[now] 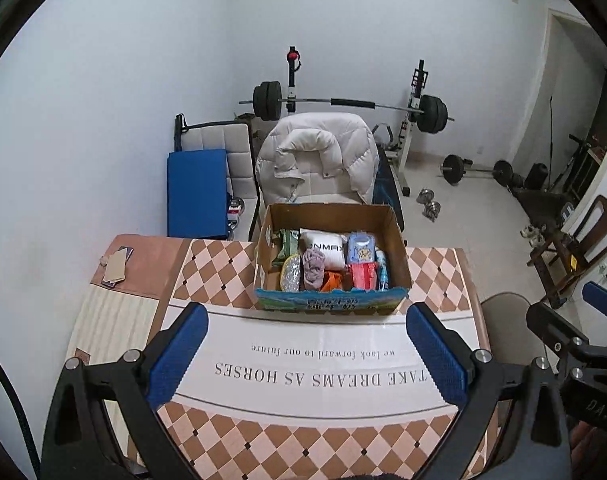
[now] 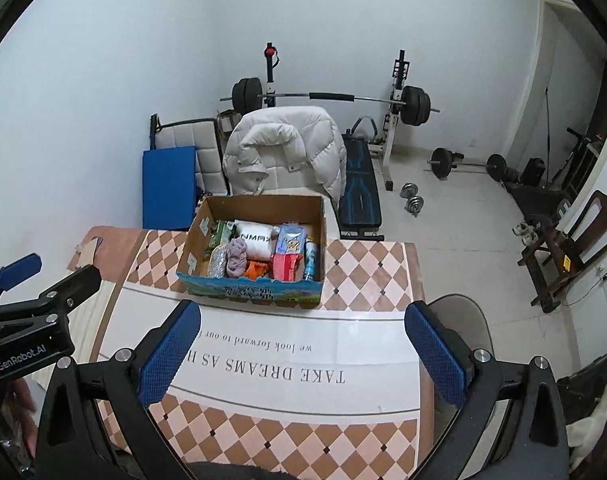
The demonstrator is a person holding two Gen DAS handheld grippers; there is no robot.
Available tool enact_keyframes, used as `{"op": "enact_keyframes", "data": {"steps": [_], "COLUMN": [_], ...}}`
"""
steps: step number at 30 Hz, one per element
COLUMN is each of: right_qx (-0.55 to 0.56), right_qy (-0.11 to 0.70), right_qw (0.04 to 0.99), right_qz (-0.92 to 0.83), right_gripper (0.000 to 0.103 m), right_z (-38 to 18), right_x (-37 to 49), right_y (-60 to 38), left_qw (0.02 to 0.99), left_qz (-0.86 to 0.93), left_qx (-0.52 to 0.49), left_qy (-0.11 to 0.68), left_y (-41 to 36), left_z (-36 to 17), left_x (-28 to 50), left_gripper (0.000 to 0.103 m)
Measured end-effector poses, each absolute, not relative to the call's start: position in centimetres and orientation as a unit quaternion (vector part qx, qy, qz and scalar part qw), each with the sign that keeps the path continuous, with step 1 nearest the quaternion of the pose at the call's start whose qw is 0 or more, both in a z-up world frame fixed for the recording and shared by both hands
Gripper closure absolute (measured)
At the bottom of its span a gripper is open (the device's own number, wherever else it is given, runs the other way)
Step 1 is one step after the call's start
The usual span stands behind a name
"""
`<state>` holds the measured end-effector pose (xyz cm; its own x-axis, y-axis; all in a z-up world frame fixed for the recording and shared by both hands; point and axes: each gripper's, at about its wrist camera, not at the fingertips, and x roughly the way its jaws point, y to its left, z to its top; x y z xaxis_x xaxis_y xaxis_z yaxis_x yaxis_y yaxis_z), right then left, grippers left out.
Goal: Organize soft objects
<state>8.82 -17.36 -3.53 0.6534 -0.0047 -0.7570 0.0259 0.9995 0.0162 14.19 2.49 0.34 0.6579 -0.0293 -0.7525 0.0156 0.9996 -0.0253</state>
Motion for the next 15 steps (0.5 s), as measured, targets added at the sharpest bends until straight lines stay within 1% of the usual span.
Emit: {"op": "enact_keyframes", "data": {"steps": [2, 15], "right_qx": [0.014, 0.011], "right_qy": [0.415, 0.396], "right_qw": [0.91, 0.918], "right_qz": [-0.012, -0.031], "right_gripper": [0.0, 0.0], "right_z": [-3.5, -3.2], "right_x": [9.2, 11.7], "right_y": [-17.6, -18.4], "left_qw": [0.912, 0.921], "left_qz": [-0.008, 0.017], "left_qx": [-0.004, -0.001], "left_qy": [0.411, 0.39], "left_y": [2.4, 3.1], "left_z": [0.3, 0.5], "left_x": [14.5, 15.4], "left_gripper": [0.0, 0.0]}}
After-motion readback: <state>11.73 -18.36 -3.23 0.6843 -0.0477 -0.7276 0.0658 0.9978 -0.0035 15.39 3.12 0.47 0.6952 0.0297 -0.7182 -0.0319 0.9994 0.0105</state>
